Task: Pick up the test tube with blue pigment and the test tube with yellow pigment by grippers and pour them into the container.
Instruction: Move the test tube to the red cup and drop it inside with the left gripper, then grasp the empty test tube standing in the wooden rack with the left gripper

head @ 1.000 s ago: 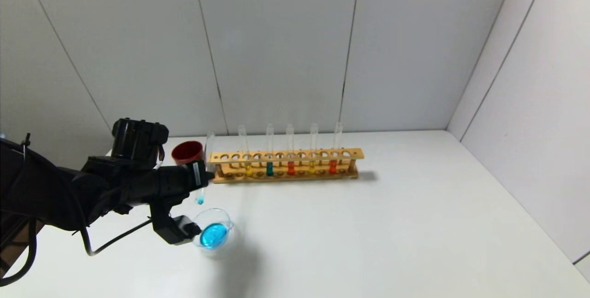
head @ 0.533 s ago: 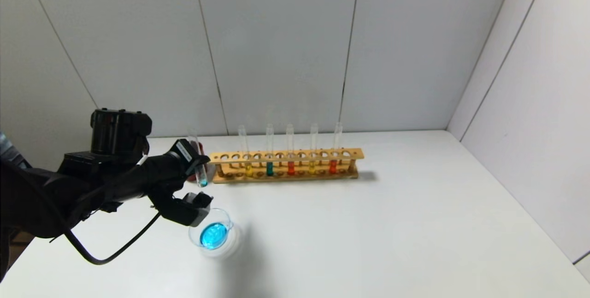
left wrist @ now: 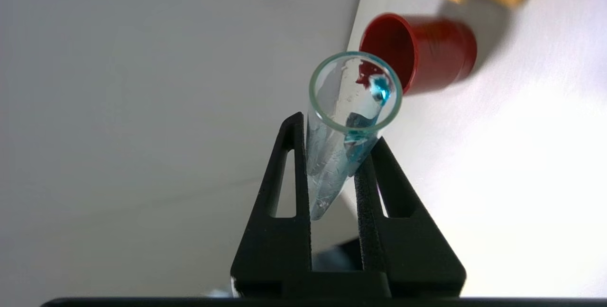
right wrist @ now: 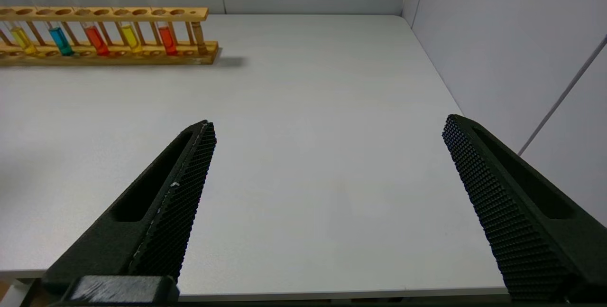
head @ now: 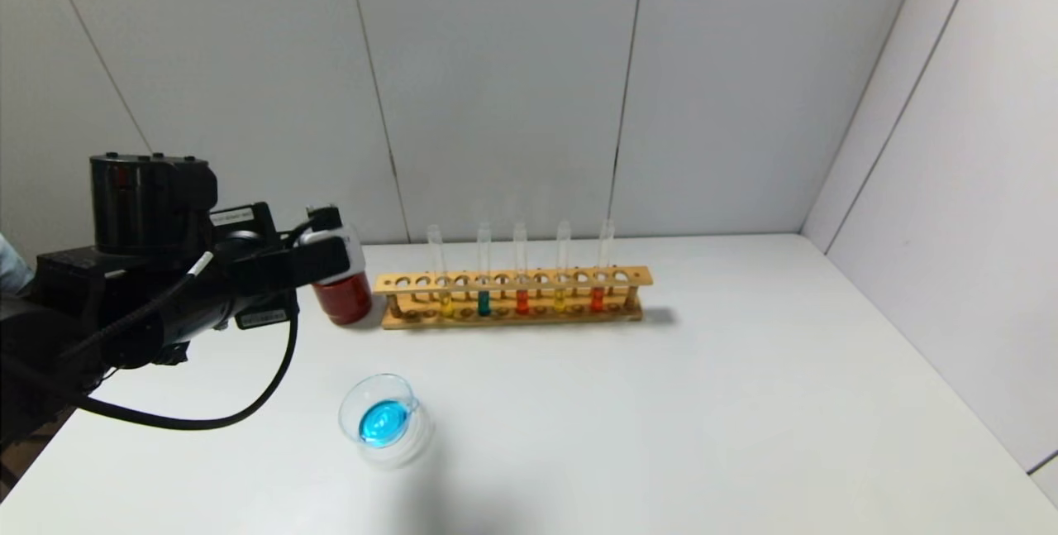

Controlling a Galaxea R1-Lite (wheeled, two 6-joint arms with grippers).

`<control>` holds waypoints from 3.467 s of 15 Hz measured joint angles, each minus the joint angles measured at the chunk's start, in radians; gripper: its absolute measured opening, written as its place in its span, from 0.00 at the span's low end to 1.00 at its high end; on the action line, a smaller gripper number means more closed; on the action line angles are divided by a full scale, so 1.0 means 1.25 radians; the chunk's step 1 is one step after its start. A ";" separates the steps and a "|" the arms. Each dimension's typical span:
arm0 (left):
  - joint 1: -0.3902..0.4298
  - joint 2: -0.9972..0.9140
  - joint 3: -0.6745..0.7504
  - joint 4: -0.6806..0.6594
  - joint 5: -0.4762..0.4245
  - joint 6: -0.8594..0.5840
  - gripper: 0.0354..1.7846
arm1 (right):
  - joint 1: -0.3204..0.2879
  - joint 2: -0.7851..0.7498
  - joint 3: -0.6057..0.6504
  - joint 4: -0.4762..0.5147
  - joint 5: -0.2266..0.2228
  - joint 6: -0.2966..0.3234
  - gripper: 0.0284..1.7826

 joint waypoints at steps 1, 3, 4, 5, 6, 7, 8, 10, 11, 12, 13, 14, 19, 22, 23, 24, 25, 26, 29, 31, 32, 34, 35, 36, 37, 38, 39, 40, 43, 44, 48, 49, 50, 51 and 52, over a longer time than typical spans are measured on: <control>-0.001 0.006 -0.023 -0.004 0.004 -0.098 0.16 | 0.000 0.000 0.000 0.000 0.000 0.000 0.98; 0.000 0.029 -0.087 -0.009 0.004 -0.286 0.16 | 0.000 0.000 0.000 0.000 0.000 0.000 0.98; 0.001 0.045 -0.131 -0.011 0.004 -0.389 0.16 | 0.000 0.000 0.000 0.000 0.000 0.000 0.98; 0.002 0.060 -0.168 -0.011 0.004 -0.483 0.16 | 0.000 0.000 0.000 0.000 0.000 0.000 0.98; 0.006 0.076 -0.196 -0.011 0.004 -0.573 0.16 | 0.000 0.000 0.000 0.000 0.000 0.000 0.98; 0.017 0.092 -0.218 -0.013 0.003 -0.658 0.16 | 0.000 0.000 0.000 0.000 0.000 0.000 0.98; 0.034 0.106 -0.229 -0.014 0.002 -0.714 0.16 | 0.000 0.000 0.000 0.000 0.000 0.000 0.98; 0.065 0.133 -0.239 -0.034 -0.003 -0.778 0.16 | 0.000 0.000 0.000 0.000 0.000 0.000 0.98; 0.074 0.148 -0.241 -0.050 -0.011 -0.800 0.16 | 0.000 0.000 0.000 0.000 0.000 0.000 0.98; 0.082 0.164 -0.243 -0.063 -0.018 -0.815 0.16 | 0.000 0.000 0.000 0.000 0.000 0.000 0.98; 0.089 0.183 -0.247 -0.073 -0.020 -0.824 0.16 | 0.000 0.000 0.000 0.000 0.000 0.000 0.98; 0.093 0.203 -0.253 -0.083 -0.022 -0.831 0.16 | 0.000 0.000 0.000 0.000 0.000 0.000 0.98; 0.096 0.291 -0.278 -0.090 -0.028 -0.872 0.16 | 0.000 0.000 0.000 0.000 0.000 0.000 0.98; 0.092 0.327 -0.281 -0.094 -0.032 -0.895 0.16 | 0.000 0.000 0.000 0.000 0.000 0.000 0.98; 0.093 0.338 -0.281 -0.096 -0.031 -0.896 0.16 | 0.000 0.000 0.000 0.000 0.000 0.000 0.98; 0.093 0.348 -0.281 -0.102 -0.032 -0.898 0.16 | 0.000 0.000 0.000 0.000 0.000 0.000 0.98; 0.092 0.359 -0.281 -0.113 -0.032 -0.902 0.16 | 0.000 0.000 0.000 0.000 0.000 0.000 0.98; 0.092 0.371 -0.282 -0.126 -0.032 -0.903 0.16 | 0.000 0.000 0.000 0.000 0.000 0.000 0.98; 0.093 0.403 -0.284 -0.153 -0.032 -0.903 0.16 | 0.000 0.000 0.000 0.000 0.000 0.000 0.98; 0.093 0.419 -0.290 -0.155 -0.032 -0.903 0.16 | 0.000 0.000 0.000 0.000 0.000 0.000 0.98; 0.094 0.426 -0.294 -0.154 -0.032 -0.903 0.16 | 0.000 0.000 0.000 0.000 0.000 0.000 0.98; 0.096 0.441 -0.301 -0.158 -0.032 -0.903 0.16 | 0.000 0.000 0.000 0.000 0.000 0.000 0.98; 0.096 0.447 -0.304 -0.158 -0.032 -0.903 0.16 | 0.000 0.000 0.000 0.000 0.000 0.000 0.98; 0.097 0.453 -0.308 -0.158 -0.034 -0.903 0.16 | 0.000 0.000 0.000 0.000 0.000 0.000 0.98; 0.100 0.458 -0.312 -0.158 -0.037 -0.903 0.16 | 0.000 0.000 0.000 0.000 0.000 0.000 0.98; 0.103 0.463 -0.317 -0.158 -0.040 -0.903 0.16 | 0.000 0.000 0.000 0.000 0.000 0.000 0.98; 0.106 0.468 -0.322 -0.158 -0.043 -0.902 0.16 | 0.000 0.000 0.000 0.000 0.000 0.000 0.98; 0.108 0.474 -0.329 -0.158 -0.045 -0.902 0.16 | 0.000 0.000 0.000 0.000 0.000 0.000 0.98; 0.114 0.487 -0.342 -0.156 -0.046 -0.902 0.16 | 0.000 0.000 0.000 0.000 0.000 0.000 0.98; 0.114 0.489 -0.345 -0.156 -0.046 -0.902 0.17 | 0.000 0.000 0.000 0.000 0.000 0.000 0.98; 0.115 0.498 -0.361 -0.156 -0.045 -0.901 0.31 | 0.000 0.000 0.000 0.000 0.000 0.000 0.98; 0.114 0.500 -0.365 -0.157 -0.045 -0.902 0.38 | 0.000 0.000 0.000 0.000 0.000 0.000 0.98; 0.114 0.502 -0.367 -0.154 -0.045 -0.902 0.48 | 0.000 0.000 0.000 0.000 0.000 0.000 0.98; 0.114 0.503 -0.370 -0.152 -0.045 -0.902 0.58 | 0.000 0.000 0.000 0.000 0.000 0.000 0.98; 0.115 0.503 -0.372 -0.151 -0.045 -0.901 0.68 | 0.000 0.000 0.000 0.000 0.000 0.000 0.98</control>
